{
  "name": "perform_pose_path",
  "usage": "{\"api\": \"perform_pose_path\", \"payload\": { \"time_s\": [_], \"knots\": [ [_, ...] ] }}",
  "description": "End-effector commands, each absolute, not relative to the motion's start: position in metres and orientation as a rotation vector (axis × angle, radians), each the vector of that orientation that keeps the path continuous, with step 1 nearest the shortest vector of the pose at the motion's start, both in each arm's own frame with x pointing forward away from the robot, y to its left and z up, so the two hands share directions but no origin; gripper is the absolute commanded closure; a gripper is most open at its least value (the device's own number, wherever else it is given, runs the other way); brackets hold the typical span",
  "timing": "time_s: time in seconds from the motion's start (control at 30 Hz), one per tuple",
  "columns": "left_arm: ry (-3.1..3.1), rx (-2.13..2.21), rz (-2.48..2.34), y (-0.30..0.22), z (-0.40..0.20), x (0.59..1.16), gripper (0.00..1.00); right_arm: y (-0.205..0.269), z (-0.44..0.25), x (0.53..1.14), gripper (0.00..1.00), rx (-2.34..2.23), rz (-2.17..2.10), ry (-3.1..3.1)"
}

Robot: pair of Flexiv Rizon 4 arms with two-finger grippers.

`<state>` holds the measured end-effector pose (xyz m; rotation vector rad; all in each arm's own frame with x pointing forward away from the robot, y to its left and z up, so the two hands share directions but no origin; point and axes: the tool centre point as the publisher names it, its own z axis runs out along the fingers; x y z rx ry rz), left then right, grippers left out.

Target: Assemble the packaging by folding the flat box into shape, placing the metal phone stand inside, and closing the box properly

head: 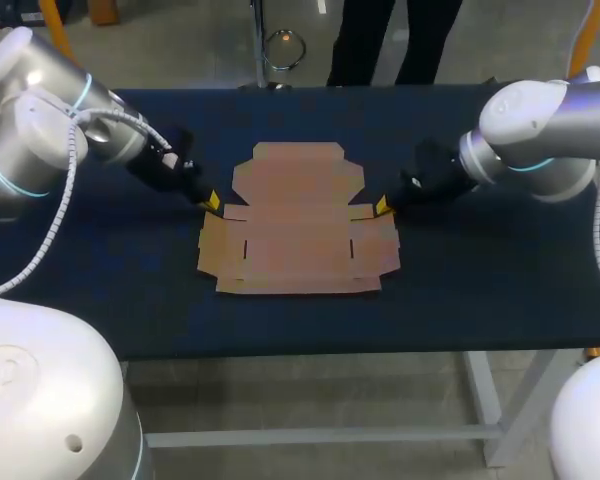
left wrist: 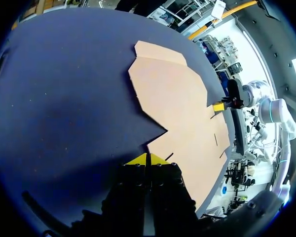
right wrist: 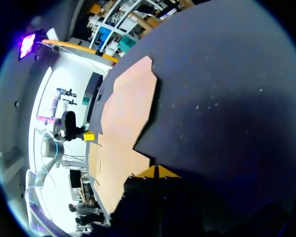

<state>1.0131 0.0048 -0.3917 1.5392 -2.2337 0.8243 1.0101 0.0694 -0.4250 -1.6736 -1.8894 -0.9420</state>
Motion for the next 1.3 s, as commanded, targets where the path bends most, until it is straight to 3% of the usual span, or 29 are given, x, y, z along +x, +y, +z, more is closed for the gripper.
{"api": "perform_pose_path", "payload": {
  "time_s": [0.03,1.3],
  "knots": [
    [-2.230,1.539,0.820,0.003,-0.394,1.014,1.00,0.070,-0.430,1.016,1.00,-1.652,-0.944,-1.880],
    [-2.129,1.594,0.804,-0.007,-0.418,1.011,1.00,0.078,-0.437,1.021,1.00,-1.623,-0.936,-1.853]
  ]
}}
